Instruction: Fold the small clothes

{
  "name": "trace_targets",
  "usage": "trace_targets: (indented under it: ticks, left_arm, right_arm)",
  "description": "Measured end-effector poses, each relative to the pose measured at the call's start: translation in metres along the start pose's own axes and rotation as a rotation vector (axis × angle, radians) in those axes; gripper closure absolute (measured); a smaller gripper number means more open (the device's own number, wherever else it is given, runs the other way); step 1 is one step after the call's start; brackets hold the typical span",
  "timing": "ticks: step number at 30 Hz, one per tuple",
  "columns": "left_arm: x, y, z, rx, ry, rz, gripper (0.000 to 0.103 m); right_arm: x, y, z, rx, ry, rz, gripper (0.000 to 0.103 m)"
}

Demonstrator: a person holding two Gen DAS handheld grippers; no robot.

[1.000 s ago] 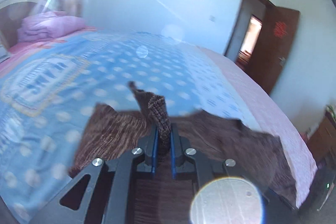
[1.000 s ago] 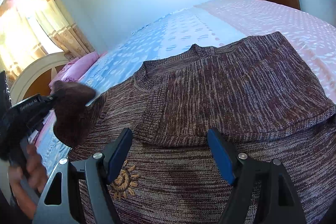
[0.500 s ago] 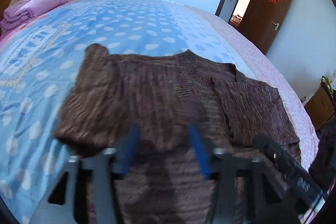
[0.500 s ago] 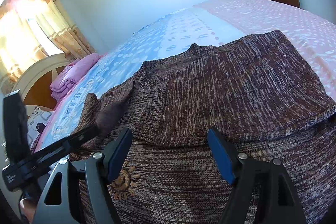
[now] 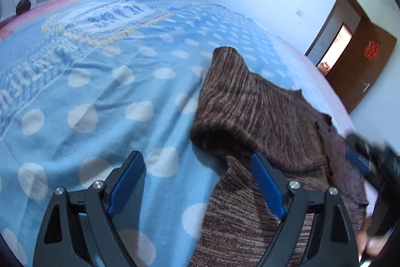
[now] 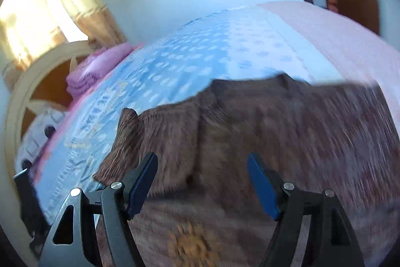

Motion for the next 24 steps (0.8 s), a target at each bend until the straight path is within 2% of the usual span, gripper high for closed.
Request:
trace_targets:
  ticks: [4,6,7,9,12,15,17,20,24]
  left_arm:
    - [-0.001,0.000,0.001,-0.014,-0.014,0.005,0.007]
    - [0.001,0.000,0.006,-0.011,-0.027,-0.001,0.006]
    - [0.002,0.000,0.006,-0.010,-0.034,-0.004,0.005]
    - [0.002,0.000,0.006,-0.012,-0.042,-0.007,0.004]
    - [0.001,0.000,0.004,-0.020,-0.036,-0.007,0.003]
    - [0.001,0.000,0.004,-0.018,-0.041,-0.009,0.003]
    - [0.001,0.000,0.004,-0.017,-0.042,-0.009,0.003]
    - [0.001,0.000,0.004,-0.018,-0.040,-0.008,0.003]
    - [0.001,0.000,0.004,-0.019,-0.038,-0.008,0.003]
  right_arm:
    - [-0.050,0.020,0.022,0.068,-0.059,0.105,0.032]
    - [-0.076,0.020,0.027,0.071,-0.115,0.158,0.040]
    - [-0.078,0.021,0.029,0.088,-0.153,0.144,0.044]
    - [-0.079,0.022,0.040,0.142,-0.171,0.138,0.088]
    - [-0.080,0.021,0.050,0.192,-0.195,0.139,0.094]
    - [-0.071,0.022,0.051,0.204,-0.194,0.119,0.095]
    - [-0.053,0.027,0.053,0.205,-0.179,0.076,0.095]
    - [-0.019,0.034,0.050,0.226,-0.203,0.007,0.095]
    - [0.009,0.036,0.026,0.226,-0.243,-0.009,0.095]
Point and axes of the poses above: each gripper's, at about its wrist camera, not at the fingertips, and x roughly against the way its jaws point, z to its left, y to its top, the point moved 5 cm from there along -x, roughly the way its jaws point, and after that the axes turned 15 degrees about z, right-handed, at the moved point
